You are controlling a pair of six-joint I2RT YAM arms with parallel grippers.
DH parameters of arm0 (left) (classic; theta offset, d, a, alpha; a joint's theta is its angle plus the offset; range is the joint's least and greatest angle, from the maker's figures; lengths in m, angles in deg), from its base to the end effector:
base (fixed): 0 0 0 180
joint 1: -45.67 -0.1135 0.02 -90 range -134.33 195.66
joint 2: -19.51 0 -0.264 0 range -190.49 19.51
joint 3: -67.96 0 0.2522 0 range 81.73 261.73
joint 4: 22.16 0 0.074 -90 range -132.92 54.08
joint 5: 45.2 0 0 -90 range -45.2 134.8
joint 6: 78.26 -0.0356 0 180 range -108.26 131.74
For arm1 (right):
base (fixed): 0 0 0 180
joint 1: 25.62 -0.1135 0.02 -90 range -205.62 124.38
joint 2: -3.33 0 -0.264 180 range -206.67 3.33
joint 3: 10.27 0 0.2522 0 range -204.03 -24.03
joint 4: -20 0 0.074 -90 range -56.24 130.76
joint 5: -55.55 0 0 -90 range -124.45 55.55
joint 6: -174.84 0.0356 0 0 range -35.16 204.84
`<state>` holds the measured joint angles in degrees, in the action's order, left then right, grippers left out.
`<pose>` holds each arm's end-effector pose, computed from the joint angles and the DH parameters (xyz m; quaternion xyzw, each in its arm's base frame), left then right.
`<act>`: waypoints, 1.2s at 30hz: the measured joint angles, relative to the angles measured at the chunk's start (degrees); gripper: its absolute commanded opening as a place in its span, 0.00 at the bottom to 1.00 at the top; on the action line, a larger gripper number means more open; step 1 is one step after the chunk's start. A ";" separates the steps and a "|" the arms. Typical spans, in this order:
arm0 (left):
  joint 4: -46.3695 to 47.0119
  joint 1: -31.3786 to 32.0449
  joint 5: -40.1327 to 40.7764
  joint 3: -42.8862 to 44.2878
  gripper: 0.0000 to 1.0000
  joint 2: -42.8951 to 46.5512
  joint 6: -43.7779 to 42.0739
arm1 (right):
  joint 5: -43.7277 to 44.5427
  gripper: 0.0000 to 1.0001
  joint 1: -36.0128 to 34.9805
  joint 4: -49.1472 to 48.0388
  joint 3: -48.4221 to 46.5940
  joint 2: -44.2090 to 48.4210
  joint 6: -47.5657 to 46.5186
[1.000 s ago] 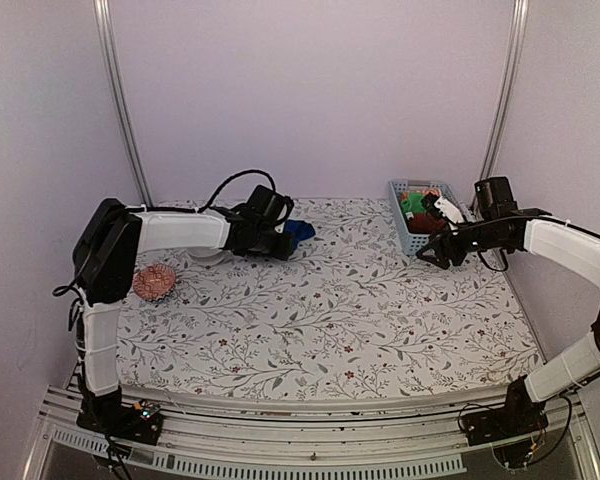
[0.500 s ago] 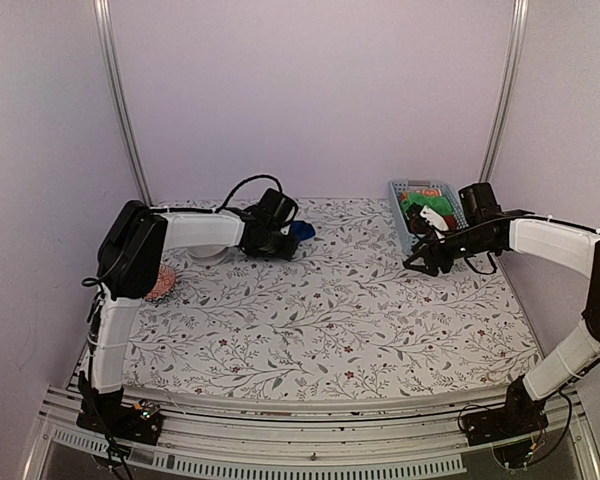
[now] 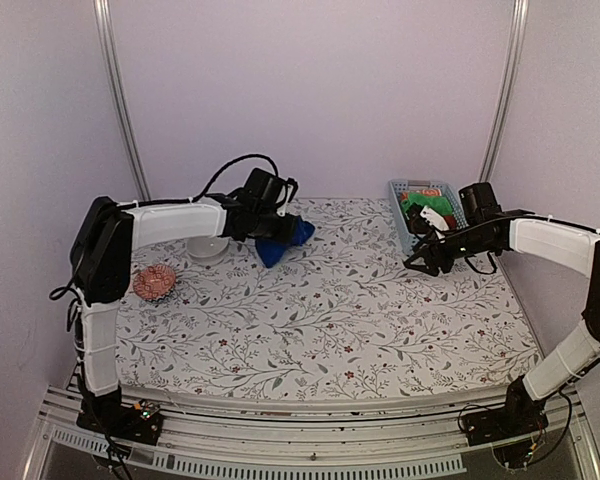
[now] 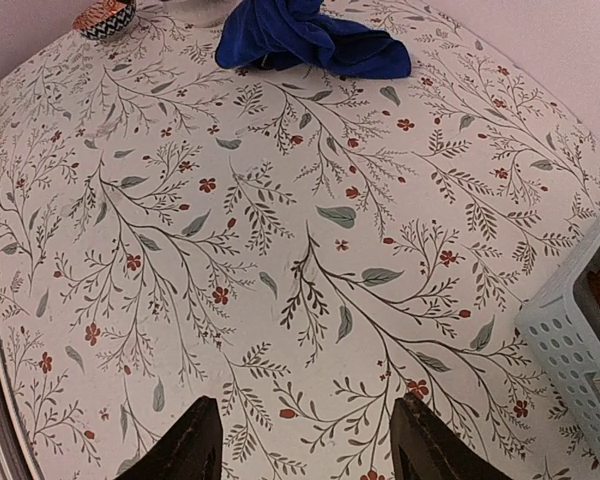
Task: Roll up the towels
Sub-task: Pick up the towel from the center of the board, then place the towel at the center of the board.
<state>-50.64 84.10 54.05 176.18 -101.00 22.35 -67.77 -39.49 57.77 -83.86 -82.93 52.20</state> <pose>0.3820 -0.2958 0.2160 0.1852 0.8877 -0.1056 0.4081 0.3010 0.0945 0.2416 -0.4451 0.7900 0.2133 0.3639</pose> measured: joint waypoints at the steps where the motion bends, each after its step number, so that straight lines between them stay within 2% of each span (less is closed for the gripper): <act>1: -0.02 0.59 -0.13 -0.07 0.00 1.05 -0.35 | 0.00 0.57 0.00 0.00 0.00 0.00 0.00; 5: 0.22 5.77 -1.25 0.11 0.00 7.45 -3.26 | 0.50 0.56 0.00 0.11 -0.52 0.00 0.11; 8: 2.60 12.11 -3.41 0.22 0.00 15.08 -4.92 | 2.01 0.56 0.00 -0.11 -1.36 0.37 0.48; 11: 9.11 16.35 -4.81 -6.05 0.00 25.99 -4.57 | 4.11 0.55 0.00 -0.46 -1.38 1.75 0.72; 14: 11.17 12.39 -5.25 -10.12 0.00 30.62 -1.49 | 6.60 0.54 0.00 -1.33 -1.38 3.08 0.98; 18: 10.86 3.34 -5.88 -16.61 0.00 25.88 3.43 | 9.86 0.45 0.00 -1.79 -1.40 2.95 1.81; 23: 4.52 2.58 -10.05 -26.53 0.00 19.12 8.13 | 12.31 0.45 0.00 -1.73 -1.49 2.64 2.69; 24: 3.43 2.91 -10.49 -27.63 0.00 19.12 8.81 | 12.37 0.49 0.00 -1.60 -1.68 2.62 2.75; 25: 2.69 3.15 -10.97 -28.13 0.00 19.26 9.44 | 12.24 0.59 0.00 -1.49 -1.88 2.64 2.89; 26: 2.62 3.21 -11.30 -28.13 0.00 19.28 9.92 | 11.87 0.75 0.00 -1.18 -2.27 2.67 2.89; 27: 2.82 3.30 -11.63 -28.13 0.00 19.37 10.27 | 11.21 0.96 0.02 -0.83 -2.73 2.67 2.89; 28: 2.86 3.28 -11.85 -28.13 0.00 19.45 10.49 | 10.12 0.99 0.04 -0.57 -3.10 2.80 2.73; 34: 2.84 3.17 -14.71 -28.13 0.00 19.47 10.43 | -1.42 1.00 -0.39 5.18 -6.49 2.93 0.63; 36: 2.91 3.17 -15.82 -28.13 0.00 19.47 10.43 | -4.28 0.84 -2.03 8.39 -9.62 1.49 -0.57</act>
<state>-47.74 87.27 38.23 148.05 -81.52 32.78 -72.05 -41.52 66.16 -93.48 -81.44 51.63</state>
